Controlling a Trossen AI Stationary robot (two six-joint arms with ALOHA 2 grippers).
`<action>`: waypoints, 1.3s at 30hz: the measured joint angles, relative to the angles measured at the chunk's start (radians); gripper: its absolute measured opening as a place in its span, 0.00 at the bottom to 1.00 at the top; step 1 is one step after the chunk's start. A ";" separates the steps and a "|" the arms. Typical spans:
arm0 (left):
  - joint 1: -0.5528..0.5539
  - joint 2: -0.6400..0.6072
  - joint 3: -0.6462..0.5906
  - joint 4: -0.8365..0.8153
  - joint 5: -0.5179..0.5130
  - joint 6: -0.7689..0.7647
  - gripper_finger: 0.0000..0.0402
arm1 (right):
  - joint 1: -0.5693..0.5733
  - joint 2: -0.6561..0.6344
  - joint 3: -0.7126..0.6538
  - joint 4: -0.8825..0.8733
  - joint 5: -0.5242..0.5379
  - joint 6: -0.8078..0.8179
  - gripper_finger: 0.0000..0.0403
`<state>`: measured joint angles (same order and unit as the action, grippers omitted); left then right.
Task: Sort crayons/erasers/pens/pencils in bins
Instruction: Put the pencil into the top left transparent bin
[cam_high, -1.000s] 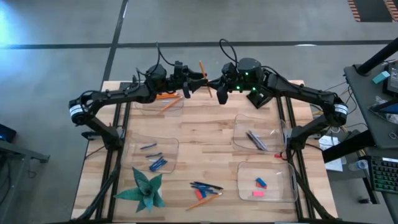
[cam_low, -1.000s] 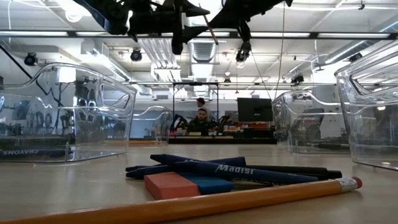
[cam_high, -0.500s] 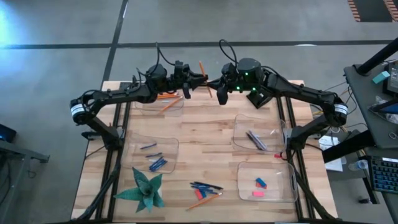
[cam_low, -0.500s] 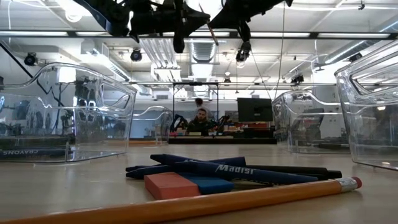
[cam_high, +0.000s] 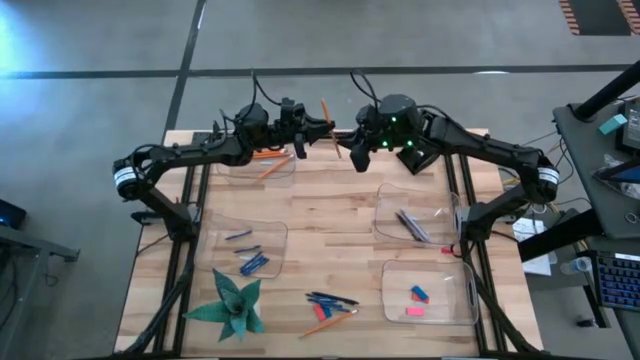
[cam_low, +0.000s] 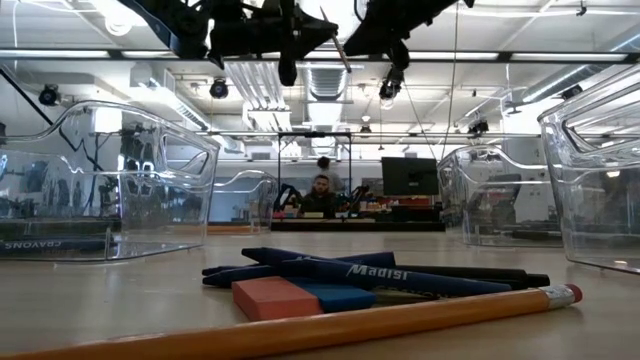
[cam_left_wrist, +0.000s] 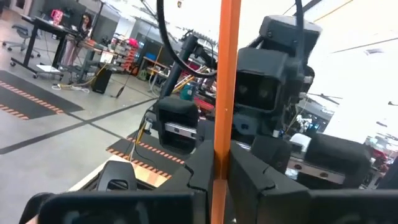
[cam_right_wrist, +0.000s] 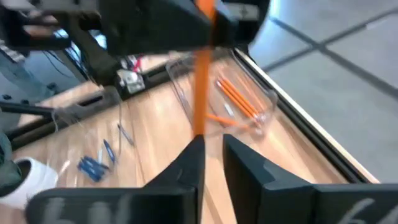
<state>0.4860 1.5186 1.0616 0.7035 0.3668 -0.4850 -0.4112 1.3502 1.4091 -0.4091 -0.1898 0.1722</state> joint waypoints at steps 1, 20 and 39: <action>0.000 0.000 0.000 0.000 0.000 0.000 0.04 | -0.002 0.000 0.014 -0.034 0.004 0.000 0.15; 0.097 -0.205 -0.013 -1.036 -0.358 0.527 0.04 | -0.001 -0.048 0.186 -0.641 0.026 -0.095 0.34; 0.123 -0.195 -0.224 -1.130 -0.635 0.705 0.04 | -0.001 -0.040 0.169 -0.629 0.069 -0.131 0.34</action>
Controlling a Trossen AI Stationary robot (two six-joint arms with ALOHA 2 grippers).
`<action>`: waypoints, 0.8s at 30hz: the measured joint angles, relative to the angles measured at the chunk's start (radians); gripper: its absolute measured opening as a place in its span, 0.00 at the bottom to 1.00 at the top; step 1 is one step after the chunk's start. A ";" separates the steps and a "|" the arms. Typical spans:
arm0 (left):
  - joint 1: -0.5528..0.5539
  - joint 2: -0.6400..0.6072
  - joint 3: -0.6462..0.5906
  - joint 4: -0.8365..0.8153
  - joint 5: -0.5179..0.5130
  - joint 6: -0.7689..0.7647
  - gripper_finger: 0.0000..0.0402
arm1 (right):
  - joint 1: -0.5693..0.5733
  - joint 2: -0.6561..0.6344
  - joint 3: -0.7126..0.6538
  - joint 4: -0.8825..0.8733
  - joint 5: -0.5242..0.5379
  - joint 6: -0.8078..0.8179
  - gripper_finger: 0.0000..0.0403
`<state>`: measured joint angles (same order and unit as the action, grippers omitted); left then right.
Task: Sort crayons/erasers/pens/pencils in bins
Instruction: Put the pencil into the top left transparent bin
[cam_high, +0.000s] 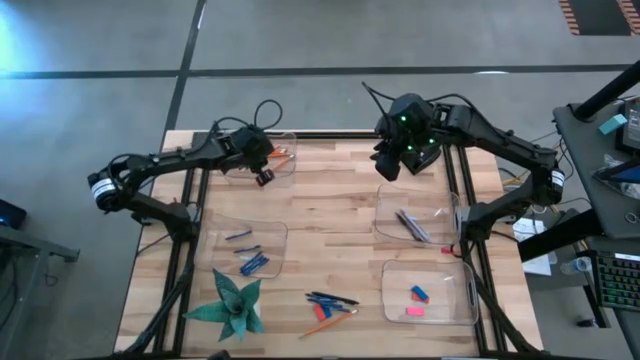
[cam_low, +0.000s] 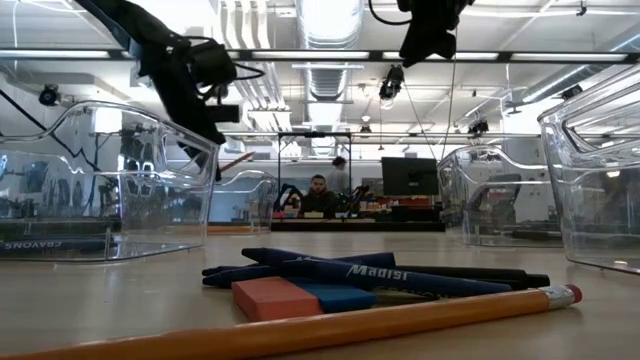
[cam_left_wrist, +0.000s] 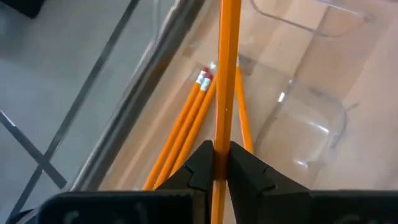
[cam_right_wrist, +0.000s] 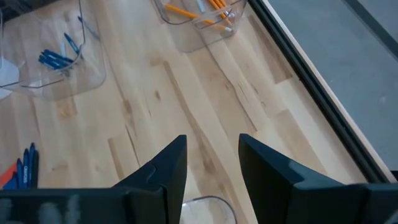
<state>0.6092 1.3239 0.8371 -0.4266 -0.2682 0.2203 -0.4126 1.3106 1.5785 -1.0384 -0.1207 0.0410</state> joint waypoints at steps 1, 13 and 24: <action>0.005 0.000 -0.003 0.009 -0.001 0.001 0.04 | 0.000 0.000 -0.002 0.001 0.000 0.000 0.34; 0.048 0.000 -0.058 0.066 0.005 0.059 0.04 | 0.000 0.000 -0.058 0.004 0.000 0.000 0.34; 0.057 0.106 -0.050 0.069 0.033 0.075 0.04 | 0.000 0.000 -0.104 0.065 0.000 0.003 0.34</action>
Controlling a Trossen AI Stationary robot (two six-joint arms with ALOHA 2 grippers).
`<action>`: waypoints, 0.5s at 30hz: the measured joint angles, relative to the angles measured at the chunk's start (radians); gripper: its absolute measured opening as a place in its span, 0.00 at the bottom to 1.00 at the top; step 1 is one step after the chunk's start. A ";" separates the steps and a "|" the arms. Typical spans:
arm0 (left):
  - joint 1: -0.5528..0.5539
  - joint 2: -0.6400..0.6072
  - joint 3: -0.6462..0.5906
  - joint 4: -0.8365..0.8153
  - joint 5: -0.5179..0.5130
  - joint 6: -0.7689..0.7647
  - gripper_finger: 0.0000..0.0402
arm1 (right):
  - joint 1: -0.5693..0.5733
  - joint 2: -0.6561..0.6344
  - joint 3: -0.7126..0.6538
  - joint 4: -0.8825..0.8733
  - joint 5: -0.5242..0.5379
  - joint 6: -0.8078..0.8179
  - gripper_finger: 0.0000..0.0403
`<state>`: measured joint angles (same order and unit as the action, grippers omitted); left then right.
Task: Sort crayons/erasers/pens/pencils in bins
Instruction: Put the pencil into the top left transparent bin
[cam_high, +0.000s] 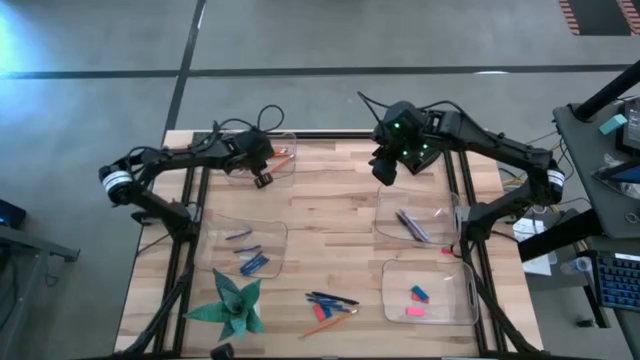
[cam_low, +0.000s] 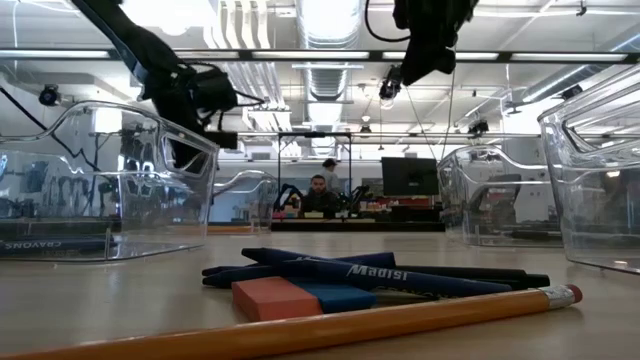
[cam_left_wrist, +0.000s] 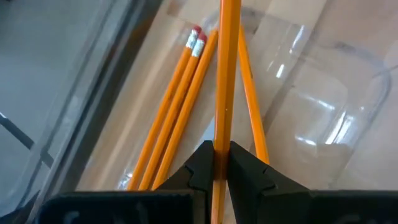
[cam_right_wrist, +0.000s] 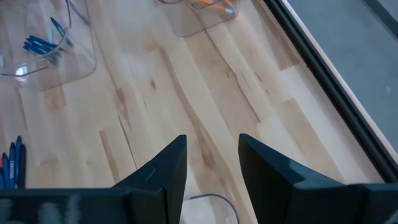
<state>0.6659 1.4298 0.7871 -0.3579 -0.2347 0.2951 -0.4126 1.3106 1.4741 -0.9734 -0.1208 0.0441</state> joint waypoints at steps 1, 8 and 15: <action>0.000 0.011 0.002 0.000 0.000 0.000 0.04 | 0.000 0.000 -0.004 -0.001 0.000 0.000 0.34; 0.009 0.060 0.005 0.002 0.002 0.024 0.04 | 0.000 0.000 -0.023 0.014 -0.001 0.010 0.34; 0.009 0.076 0.007 -0.003 0.025 0.087 0.04 | 0.000 0.000 -0.024 0.025 -0.001 0.010 0.34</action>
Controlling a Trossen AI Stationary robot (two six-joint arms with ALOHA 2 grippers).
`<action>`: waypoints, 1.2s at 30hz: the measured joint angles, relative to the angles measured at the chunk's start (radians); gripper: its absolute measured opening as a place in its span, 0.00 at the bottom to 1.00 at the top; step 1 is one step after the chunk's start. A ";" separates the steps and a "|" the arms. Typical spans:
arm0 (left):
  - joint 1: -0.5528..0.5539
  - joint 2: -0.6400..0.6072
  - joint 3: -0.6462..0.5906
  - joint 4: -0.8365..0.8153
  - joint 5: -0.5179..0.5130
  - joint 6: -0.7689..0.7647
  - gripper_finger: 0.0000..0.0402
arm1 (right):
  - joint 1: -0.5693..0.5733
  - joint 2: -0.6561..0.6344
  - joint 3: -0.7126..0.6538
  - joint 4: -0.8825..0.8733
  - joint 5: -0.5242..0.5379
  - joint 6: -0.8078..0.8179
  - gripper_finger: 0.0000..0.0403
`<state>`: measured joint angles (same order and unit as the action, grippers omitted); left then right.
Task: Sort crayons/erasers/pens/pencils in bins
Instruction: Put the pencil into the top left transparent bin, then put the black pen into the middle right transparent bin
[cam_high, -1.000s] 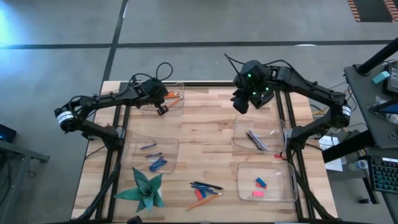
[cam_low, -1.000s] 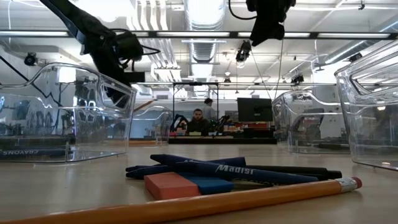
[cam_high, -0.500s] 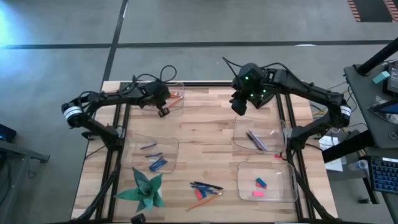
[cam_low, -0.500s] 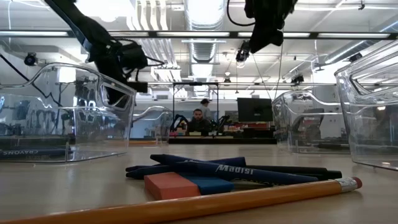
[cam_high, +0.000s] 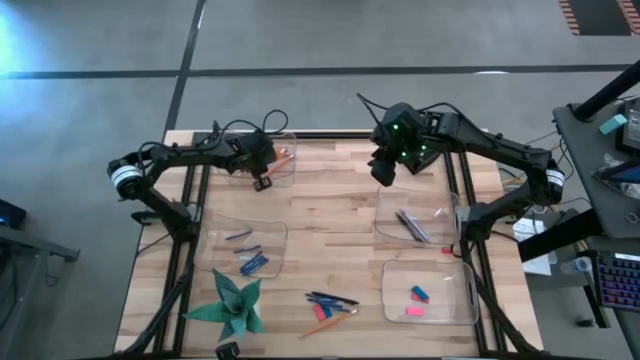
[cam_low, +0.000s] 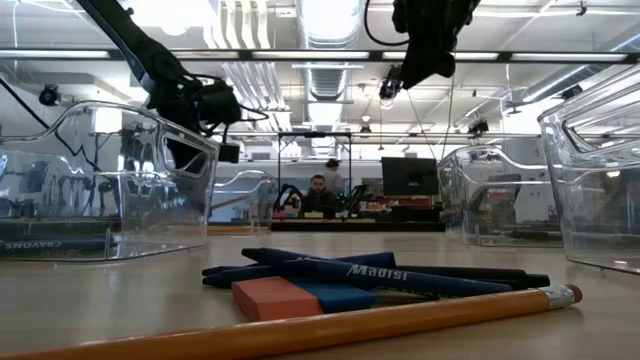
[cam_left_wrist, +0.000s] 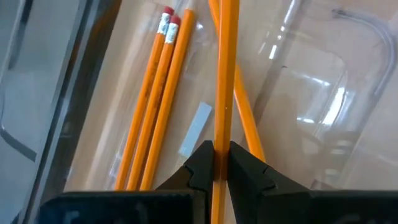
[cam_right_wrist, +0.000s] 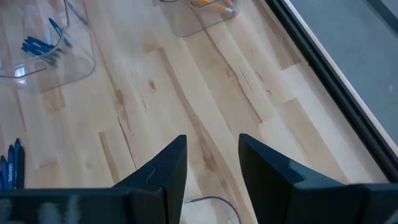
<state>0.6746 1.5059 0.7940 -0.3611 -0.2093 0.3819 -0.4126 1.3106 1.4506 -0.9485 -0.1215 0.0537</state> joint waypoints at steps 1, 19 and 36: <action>0.000 0.000 0.000 -0.002 0.000 0.015 0.04 | 0.000 0.000 0.000 0.003 0.000 0.000 0.34; 0.000 0.000 -0.001 -0.014 -0.003 0.097 0.05 | 0.000 0.000 0.000 0.023 0.000 -0.001 0.34; 0.000 -0.001 0.008 -0.015 -0.017 0.096 0.20 | 0.000 0.000 0.000 0.027 0.000 -0.002 0.34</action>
<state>0.6747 1.5044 0.8018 -0.3765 -0.2263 0.4780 -0.4125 1.3106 1.4506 -0.9218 -0.1215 0.0518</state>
